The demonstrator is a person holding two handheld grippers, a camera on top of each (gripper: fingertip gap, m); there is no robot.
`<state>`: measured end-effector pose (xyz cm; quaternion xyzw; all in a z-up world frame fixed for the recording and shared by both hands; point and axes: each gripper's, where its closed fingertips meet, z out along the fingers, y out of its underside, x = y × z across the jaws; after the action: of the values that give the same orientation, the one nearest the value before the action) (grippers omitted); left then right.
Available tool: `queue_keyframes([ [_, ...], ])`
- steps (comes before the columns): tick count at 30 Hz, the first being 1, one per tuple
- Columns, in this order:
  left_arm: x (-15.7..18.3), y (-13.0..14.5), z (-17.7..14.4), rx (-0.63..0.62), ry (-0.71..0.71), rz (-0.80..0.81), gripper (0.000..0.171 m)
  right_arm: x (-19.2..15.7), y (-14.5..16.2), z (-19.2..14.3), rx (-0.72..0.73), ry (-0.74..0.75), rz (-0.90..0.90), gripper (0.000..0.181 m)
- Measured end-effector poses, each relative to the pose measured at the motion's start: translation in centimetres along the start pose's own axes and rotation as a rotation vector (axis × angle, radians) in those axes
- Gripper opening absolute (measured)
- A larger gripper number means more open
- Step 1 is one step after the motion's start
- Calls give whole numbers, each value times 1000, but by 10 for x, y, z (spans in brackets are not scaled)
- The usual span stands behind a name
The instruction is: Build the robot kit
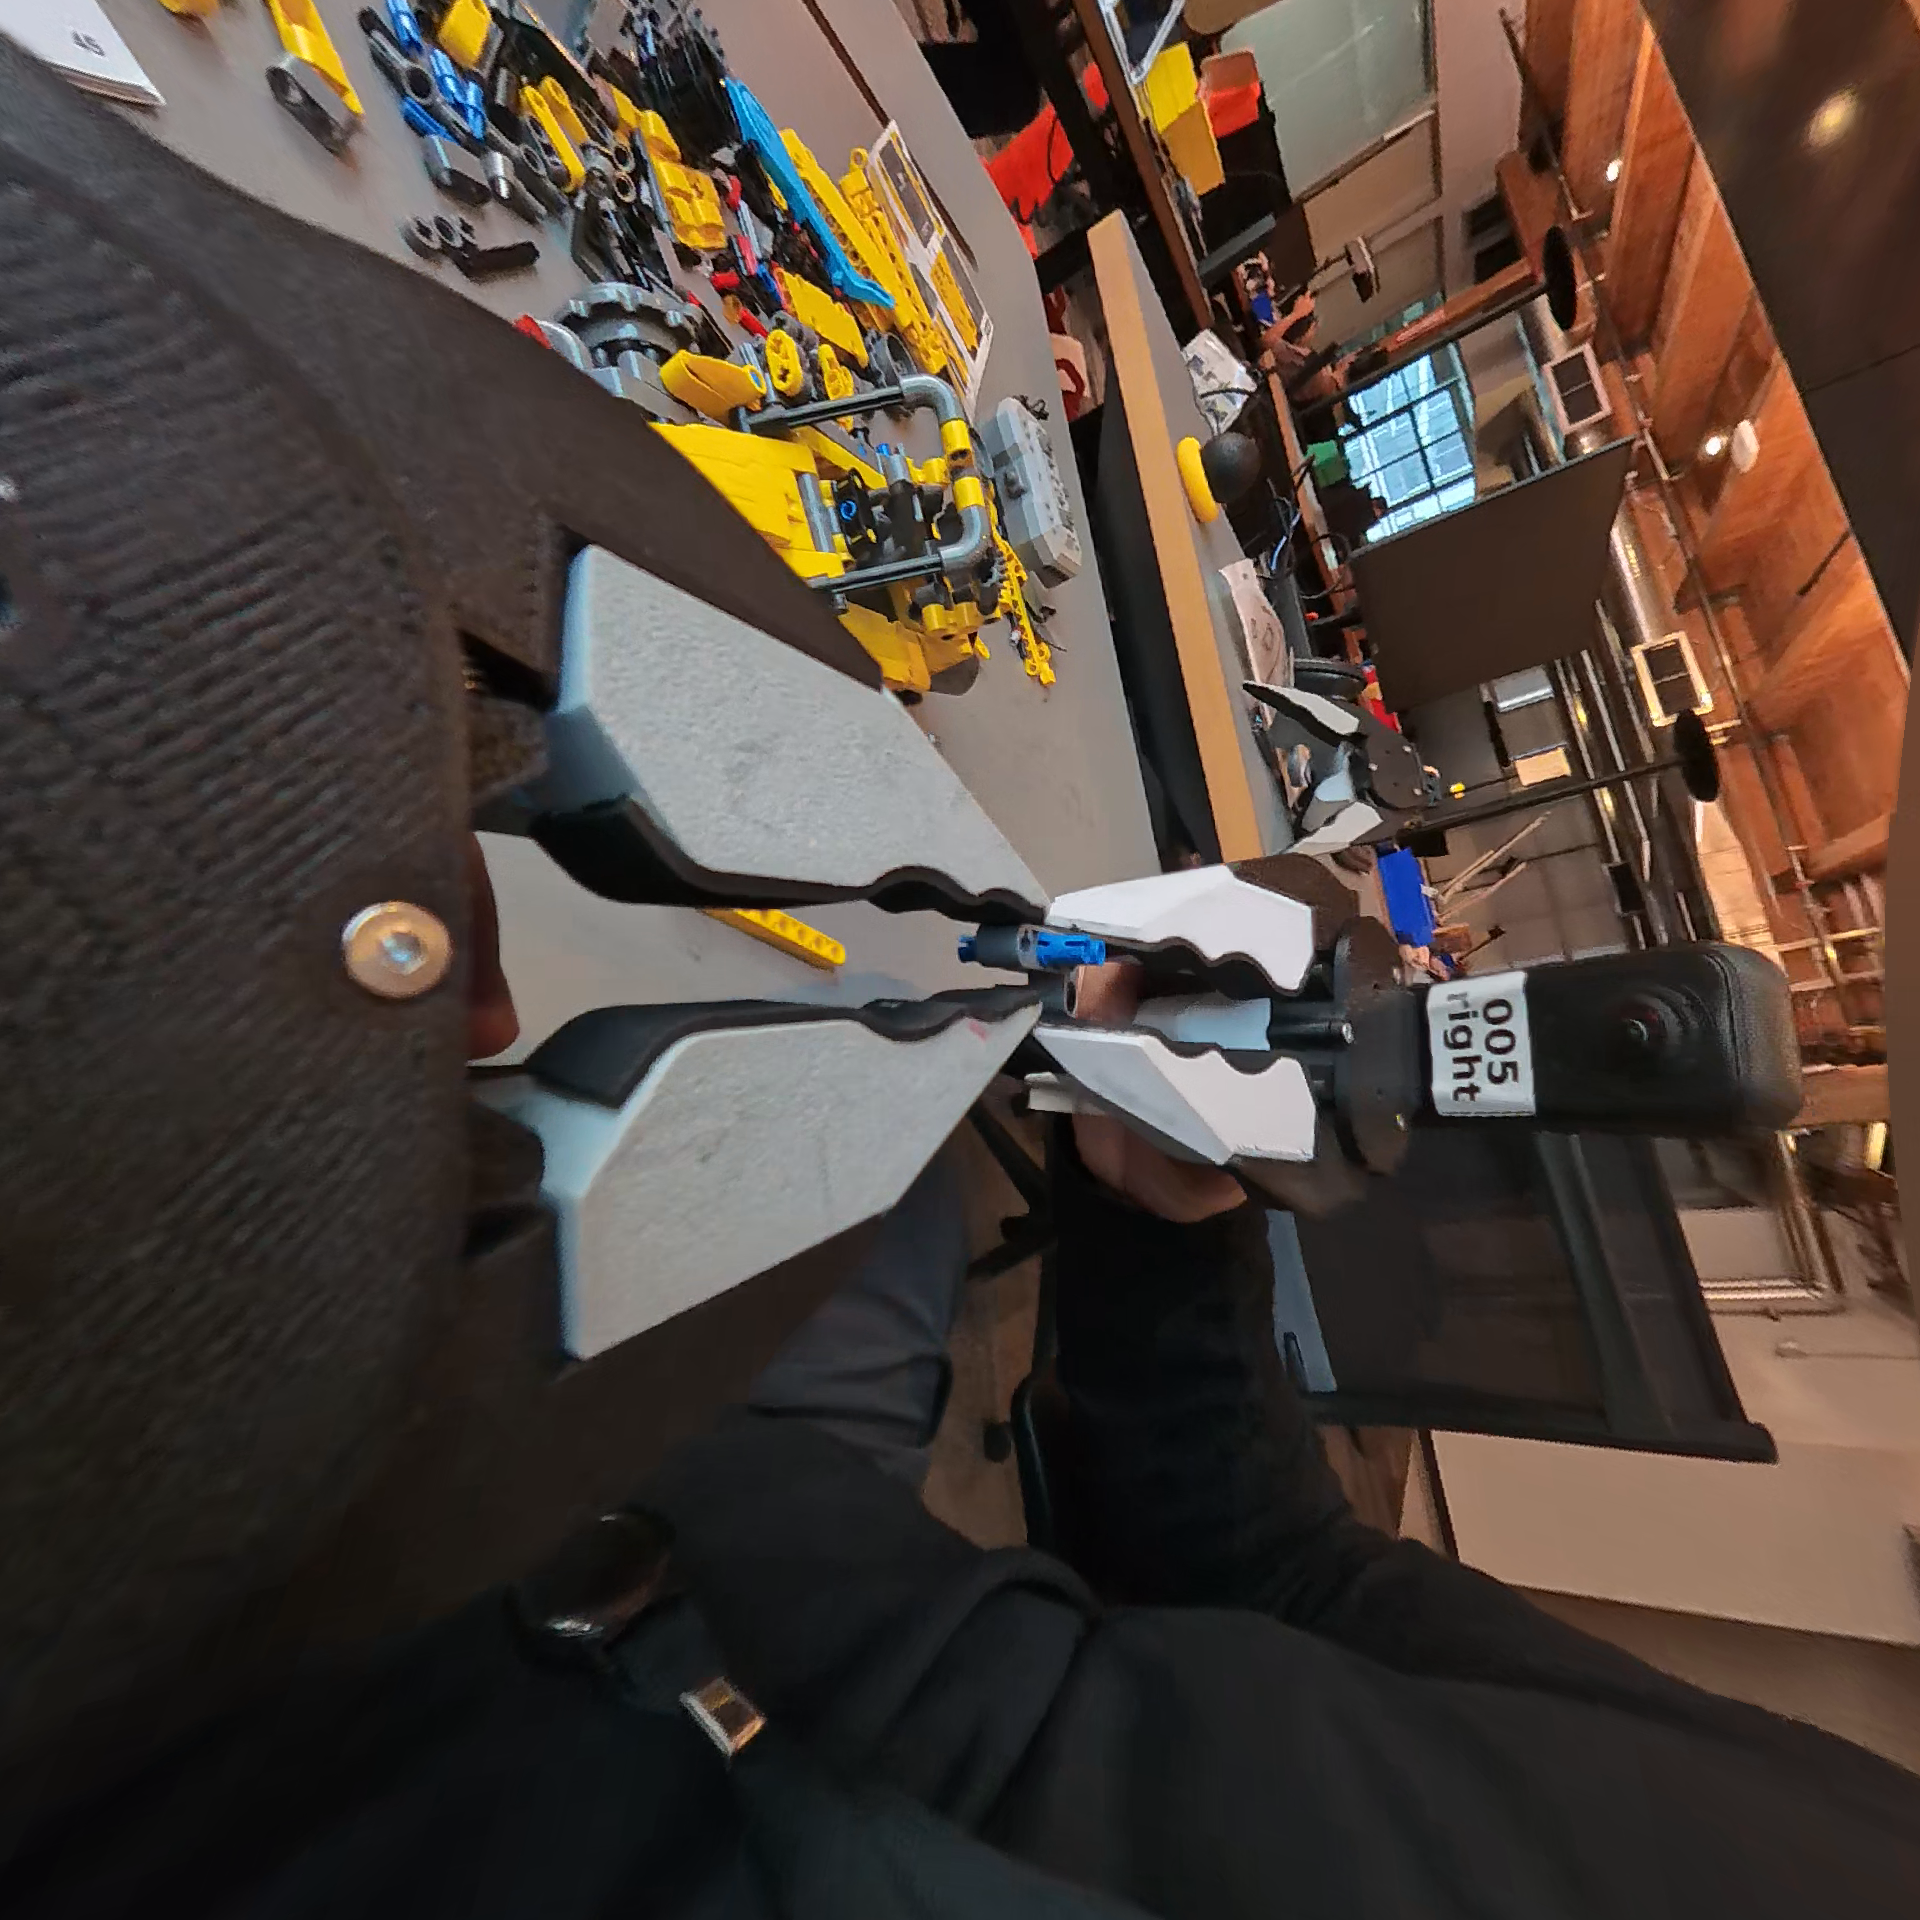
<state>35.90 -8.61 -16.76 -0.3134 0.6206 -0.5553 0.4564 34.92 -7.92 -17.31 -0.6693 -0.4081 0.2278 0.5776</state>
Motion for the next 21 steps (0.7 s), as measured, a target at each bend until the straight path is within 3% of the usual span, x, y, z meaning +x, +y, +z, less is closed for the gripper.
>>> queue_keyframes([
  [8, 0, 6, -1, -48, 14, 19, 17, 5, 3, -4, 16, 0, 14, 15],
  [15, -6, 11, -2, -83, -2, -73, 21, 9, 6, -8, 16, 0, 51, 15],
  [21, -18, 14, -7, -137, -17, -157, 25, 24, 18, -22, -4, 11, 187, 15],
])
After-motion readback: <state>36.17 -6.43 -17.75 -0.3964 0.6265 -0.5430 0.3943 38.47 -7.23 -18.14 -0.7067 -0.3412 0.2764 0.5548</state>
